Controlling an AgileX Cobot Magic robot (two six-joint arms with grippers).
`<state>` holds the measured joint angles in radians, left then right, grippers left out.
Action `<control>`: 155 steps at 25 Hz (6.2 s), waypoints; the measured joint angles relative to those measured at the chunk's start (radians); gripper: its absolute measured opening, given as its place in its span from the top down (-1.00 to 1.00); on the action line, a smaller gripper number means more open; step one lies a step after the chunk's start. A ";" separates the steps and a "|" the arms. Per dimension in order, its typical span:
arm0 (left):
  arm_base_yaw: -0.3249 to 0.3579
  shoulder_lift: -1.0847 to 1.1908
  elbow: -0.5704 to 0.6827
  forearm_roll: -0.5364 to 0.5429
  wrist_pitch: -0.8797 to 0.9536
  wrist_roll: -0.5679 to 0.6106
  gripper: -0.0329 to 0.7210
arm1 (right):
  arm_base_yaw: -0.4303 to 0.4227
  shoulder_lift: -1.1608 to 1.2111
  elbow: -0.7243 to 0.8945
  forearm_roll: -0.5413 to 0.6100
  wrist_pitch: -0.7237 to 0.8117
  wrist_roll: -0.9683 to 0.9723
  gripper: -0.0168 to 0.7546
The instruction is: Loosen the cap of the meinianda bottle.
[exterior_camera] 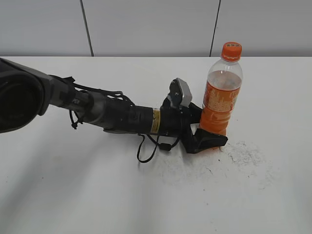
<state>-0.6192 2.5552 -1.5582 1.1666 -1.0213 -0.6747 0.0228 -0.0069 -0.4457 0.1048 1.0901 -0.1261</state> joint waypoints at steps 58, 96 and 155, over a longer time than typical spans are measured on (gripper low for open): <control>-0.038 0.015 -0.001 0.109 -0.091 -0.051 -0.56 | 0.121 0.929 -0.487 0.332 -0.108 -0.135 -0.23; -0.041 0.009 -0.002 0.125 -0.076 -0.052 -0.56 | 0.306 1.565 -1.001 0.131 0.126 0.057 -0.23; -0.042 0.007 -0.002 0.132 -0.072 -0.067 -0.56 | 0.306 1.618 -1.034 0.134 0.124 -0.004 0.12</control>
<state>-0.6608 2.5627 -1.5600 1.2984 -1.0932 -0.7413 0.3288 1.6112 -1.4795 0.2393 1.2137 -0.1298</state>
